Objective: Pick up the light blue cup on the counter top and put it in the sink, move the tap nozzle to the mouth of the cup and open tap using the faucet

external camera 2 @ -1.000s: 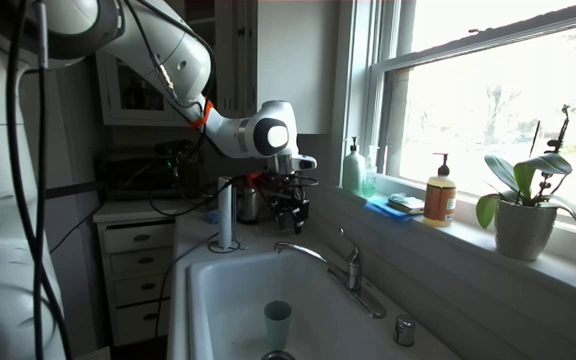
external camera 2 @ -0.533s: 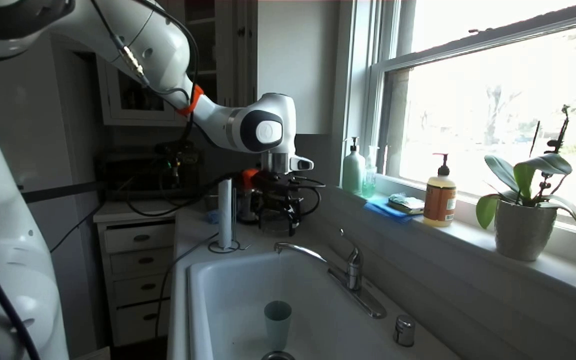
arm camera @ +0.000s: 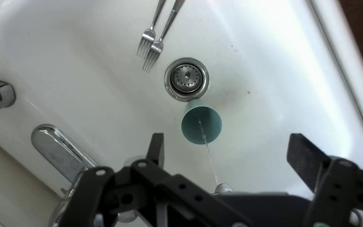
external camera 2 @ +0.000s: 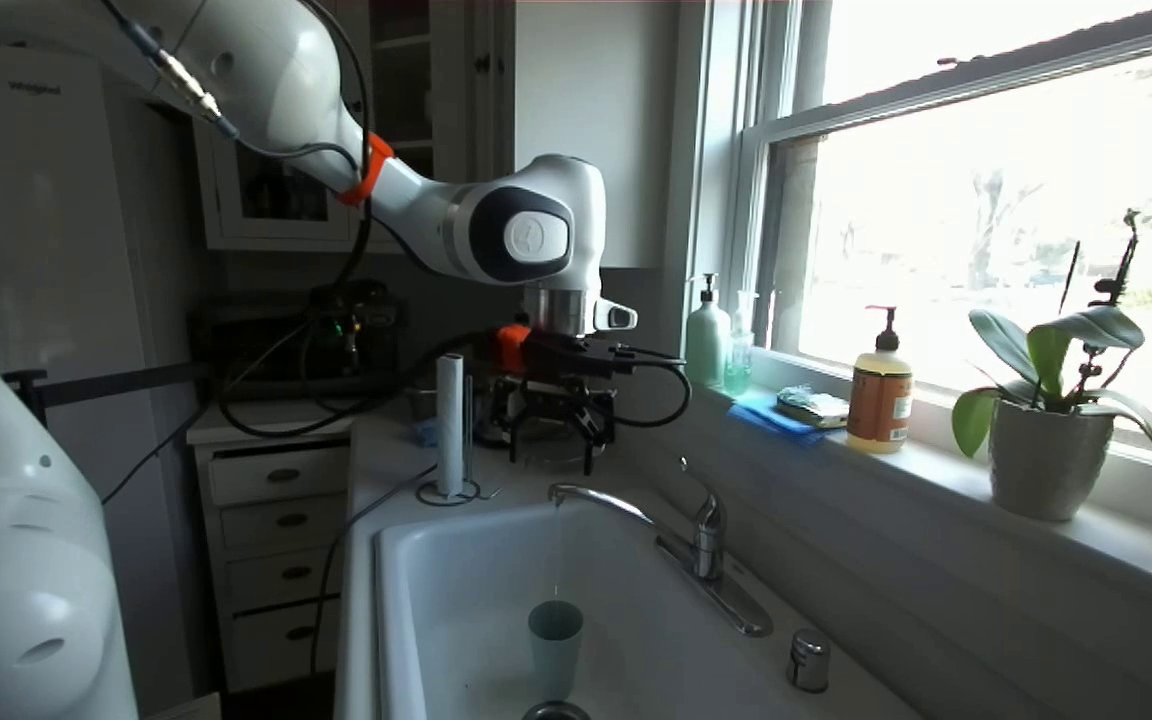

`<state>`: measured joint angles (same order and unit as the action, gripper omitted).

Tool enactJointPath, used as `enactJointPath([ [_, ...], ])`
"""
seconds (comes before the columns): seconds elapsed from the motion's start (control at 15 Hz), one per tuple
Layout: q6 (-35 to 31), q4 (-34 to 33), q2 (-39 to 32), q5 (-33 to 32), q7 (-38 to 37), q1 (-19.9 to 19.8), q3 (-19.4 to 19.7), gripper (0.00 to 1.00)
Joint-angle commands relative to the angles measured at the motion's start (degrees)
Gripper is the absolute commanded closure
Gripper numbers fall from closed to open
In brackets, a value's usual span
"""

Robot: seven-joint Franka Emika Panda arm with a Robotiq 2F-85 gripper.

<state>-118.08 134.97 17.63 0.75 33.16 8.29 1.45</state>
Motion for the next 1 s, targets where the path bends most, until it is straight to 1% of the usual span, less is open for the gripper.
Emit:
enactJointPath([
  [0.0, 2.2, 3.3, 6.2, 3.0, 9.0, -0.3, 3.4, 0.0],
  [0.33, 3.7, 5.4, 10.1, 8.2, 16.1, -0.6, 7.8, 0.0],
  [0.47, 5.1, 5.6, 10.7, 8.6, 17.0, -1.2, 8.8, 0.0],
  [0.67, 6.9, 5.5, 11.7, 7.6, 16.6, -2.7, 9.4, 0.0],
  [0.93, 6.0, 5.8, 12.6, 7.7, 16.3, -4.0, 9.6, 0.0],
])
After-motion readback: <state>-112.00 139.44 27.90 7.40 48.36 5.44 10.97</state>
